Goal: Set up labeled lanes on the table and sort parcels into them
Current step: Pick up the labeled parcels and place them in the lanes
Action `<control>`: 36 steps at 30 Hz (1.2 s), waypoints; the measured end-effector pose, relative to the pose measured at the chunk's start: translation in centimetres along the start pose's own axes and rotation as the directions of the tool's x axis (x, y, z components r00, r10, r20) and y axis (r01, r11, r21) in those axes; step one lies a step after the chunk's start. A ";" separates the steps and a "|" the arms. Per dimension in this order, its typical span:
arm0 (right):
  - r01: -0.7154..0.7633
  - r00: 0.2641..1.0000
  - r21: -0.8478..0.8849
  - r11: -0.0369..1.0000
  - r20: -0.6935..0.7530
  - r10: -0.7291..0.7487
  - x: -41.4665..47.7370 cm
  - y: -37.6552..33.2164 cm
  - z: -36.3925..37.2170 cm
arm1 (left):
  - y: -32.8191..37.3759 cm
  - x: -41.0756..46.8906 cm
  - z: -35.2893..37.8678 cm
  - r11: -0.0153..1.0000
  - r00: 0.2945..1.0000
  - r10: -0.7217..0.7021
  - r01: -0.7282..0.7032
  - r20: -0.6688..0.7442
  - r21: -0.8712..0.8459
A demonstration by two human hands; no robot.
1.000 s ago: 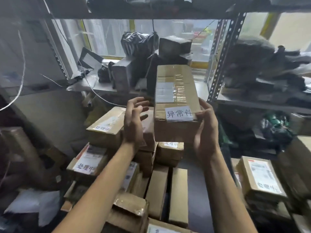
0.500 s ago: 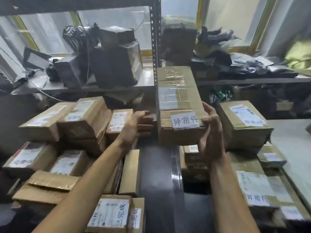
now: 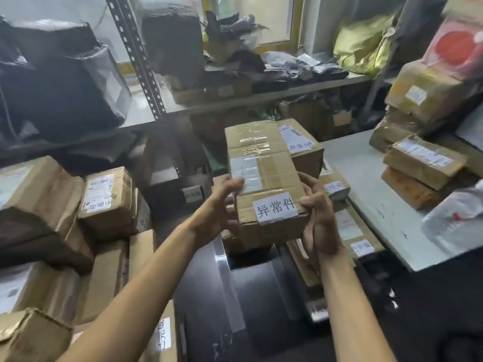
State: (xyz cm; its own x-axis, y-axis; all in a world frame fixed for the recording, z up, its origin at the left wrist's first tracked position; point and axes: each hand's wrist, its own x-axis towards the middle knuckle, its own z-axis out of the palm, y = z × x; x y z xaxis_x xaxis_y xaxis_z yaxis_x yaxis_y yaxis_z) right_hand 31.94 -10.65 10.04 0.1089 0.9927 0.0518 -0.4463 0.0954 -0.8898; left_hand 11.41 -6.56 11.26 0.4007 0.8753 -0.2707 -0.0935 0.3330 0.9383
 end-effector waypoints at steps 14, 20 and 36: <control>-0.030 0.997 -0.086 0.996 -0.071 0.024 -2.3 -3.0 -6.6 | -4.3 2.3 7.7 0.997 0.998 -0.057 0.058 0.035 -0.041; -0.126 0.991 -0.182 0.975 -0.059 0.117 1.8 -3.2 -10.6 | -5.9 5.2 10.9 0.998 0.998 -0.055 0.054 -0.022 -0.043; -0.296 0.953 -0.233 0.926 -0.011 0.302 5.4 0.1 -15.5 | -9.8 8.7 15.1 0.981 0.946 -0.134 0.084 -0.295 -0.178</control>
State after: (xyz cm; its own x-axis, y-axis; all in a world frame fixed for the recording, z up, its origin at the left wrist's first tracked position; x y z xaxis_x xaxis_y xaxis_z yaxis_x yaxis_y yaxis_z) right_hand 46.23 -6.45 3.17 -0.0212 0.9744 -0.2238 -0.2389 -0.2223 -0.9453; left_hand 29.54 -7.49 2.95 0.1227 0.8868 -0.4457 -0.2199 0.4622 0.8591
